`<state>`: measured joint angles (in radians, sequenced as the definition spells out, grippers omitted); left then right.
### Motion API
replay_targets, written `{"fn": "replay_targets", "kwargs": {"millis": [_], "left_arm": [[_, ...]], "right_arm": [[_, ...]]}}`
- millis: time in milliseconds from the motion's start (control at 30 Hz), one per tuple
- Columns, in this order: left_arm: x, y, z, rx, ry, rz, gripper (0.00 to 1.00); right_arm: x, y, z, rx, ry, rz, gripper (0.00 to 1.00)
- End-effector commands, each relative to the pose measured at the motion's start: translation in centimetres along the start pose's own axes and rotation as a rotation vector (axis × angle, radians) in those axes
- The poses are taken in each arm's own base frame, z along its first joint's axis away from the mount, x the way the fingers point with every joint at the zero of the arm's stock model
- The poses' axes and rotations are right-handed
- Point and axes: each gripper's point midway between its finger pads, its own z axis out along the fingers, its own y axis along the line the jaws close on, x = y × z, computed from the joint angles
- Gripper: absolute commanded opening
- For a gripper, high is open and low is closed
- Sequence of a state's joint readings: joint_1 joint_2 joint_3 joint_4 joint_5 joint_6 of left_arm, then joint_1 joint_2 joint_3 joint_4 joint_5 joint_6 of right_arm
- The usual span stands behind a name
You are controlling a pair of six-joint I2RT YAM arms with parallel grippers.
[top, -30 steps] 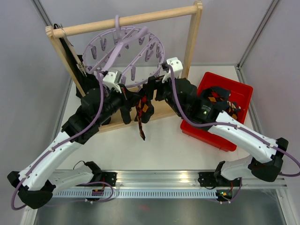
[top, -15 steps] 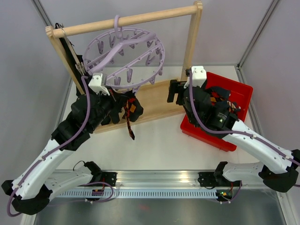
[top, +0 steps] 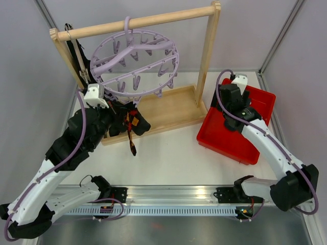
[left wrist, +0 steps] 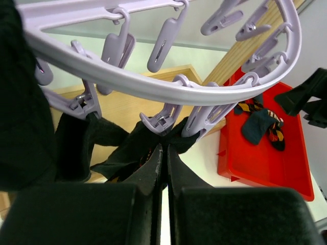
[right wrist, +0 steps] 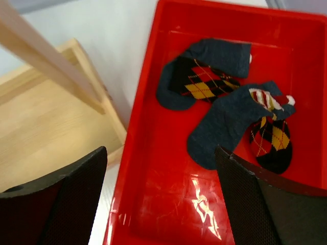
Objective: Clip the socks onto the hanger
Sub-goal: Clamp the sock onto the hanger.
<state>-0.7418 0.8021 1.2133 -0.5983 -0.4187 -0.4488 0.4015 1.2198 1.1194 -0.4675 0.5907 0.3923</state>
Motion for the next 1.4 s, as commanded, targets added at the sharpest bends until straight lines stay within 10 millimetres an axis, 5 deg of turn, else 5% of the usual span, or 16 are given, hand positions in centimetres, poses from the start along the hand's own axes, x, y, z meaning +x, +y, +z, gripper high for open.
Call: {"fn": "replay_targets", "kwargs": {"millis": [0, 267, 433, 733, 1367], "left_arm": [[-1.8, 0.9, -1.3, -0.041, -0.048, -0.037, 0.05], [-0.9, 2.0, -1.9, -0.078, -0.028, -0.023, 0.08], [-0.2, 2.5, -1.9, -0.089, -0.019, -0.021, 0.09], [0.1, 2.9, -2.3, -0.094, -0.017, -0.019, 0.11], [-0.5, 2.0, -2.3, -0.057, -0.011, 0.005, 0.12]], "right_arm": [[2.1, 0.4, 2.8, -0.035, 0.071, 0.045, 0.91], [8.3, -4.3, 8.3, 0.092, 0.215, 0.093, 0.88], [9.8, -5.8, 10.3, 0.126, 0.24, 0.124, 0.84], [6.4, -4.5, 14.9, 0.164, 0.2, 0.126, 0.74], [4.6, -4.6, 22.2, 0.282, 0.135, 0.16, 0.63]]}}
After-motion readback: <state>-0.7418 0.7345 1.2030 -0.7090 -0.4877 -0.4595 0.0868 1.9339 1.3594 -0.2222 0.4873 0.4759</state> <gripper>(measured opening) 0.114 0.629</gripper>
